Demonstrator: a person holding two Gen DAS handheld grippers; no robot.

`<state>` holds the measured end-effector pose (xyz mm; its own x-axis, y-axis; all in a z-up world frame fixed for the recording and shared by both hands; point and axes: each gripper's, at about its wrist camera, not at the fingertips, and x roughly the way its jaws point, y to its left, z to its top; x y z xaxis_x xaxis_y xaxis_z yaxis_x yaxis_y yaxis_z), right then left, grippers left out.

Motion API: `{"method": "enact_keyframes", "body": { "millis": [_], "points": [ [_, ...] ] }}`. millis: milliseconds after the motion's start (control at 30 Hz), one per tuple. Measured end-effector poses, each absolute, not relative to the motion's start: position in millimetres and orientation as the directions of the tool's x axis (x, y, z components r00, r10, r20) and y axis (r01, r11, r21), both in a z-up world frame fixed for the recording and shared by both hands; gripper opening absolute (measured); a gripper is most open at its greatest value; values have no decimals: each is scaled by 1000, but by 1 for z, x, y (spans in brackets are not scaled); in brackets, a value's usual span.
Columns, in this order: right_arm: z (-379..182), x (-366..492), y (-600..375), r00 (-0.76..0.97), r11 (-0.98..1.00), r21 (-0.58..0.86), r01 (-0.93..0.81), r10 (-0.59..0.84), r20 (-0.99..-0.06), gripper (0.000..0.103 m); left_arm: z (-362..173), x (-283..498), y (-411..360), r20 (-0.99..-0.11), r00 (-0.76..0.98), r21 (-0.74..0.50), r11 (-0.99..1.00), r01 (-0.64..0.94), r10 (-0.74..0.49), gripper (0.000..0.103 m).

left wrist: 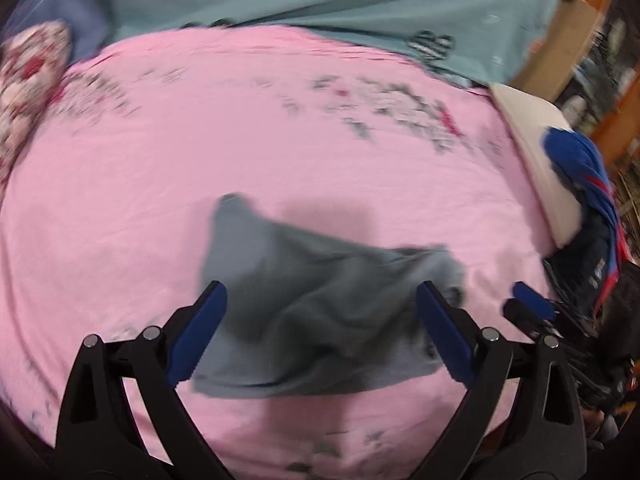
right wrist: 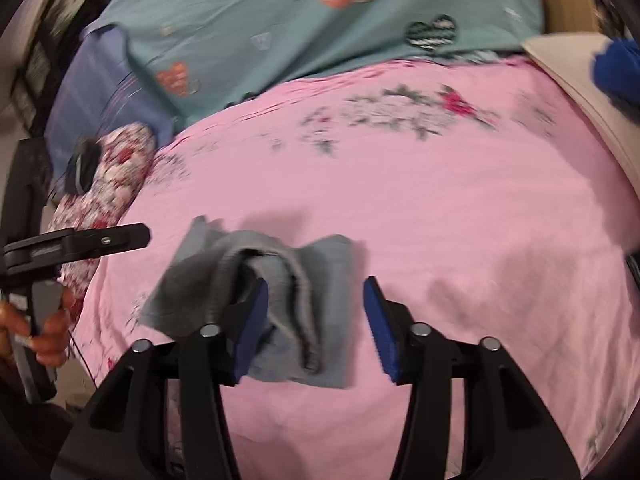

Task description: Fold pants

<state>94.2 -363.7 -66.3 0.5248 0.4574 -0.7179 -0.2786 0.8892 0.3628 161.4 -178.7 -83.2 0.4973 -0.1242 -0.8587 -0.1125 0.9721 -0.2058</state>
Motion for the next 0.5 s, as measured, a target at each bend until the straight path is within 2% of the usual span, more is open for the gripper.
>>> {"method": "enact_keyframes", "body": {
  "millis": [100, 233, 367, 500],
  "points": [
    [-53, 95, -332, 518, 876, 320, -361, 474, -712, 52, -91, 151, -149, -869, 487, -206, 959, -195, -88, 96],
    [-52, 94, -293, 473, 843, 252, -475, 486, -735, 52, -104, 146, -134, -884, 458, -214, 950, -227, -90, 97],
    [-70, 99, -285, 385, 842, 299, -449, 484, -786, 51, -114, 146, -134, -885, 447, -243, 948, -207, -129, 97],
    [-95, 109, -302, 346, 887, 351, -301, 444, -826, 51, -130, 154, -138, -890, 426, -252, 955, -155, -166, 96]
  ]
}}
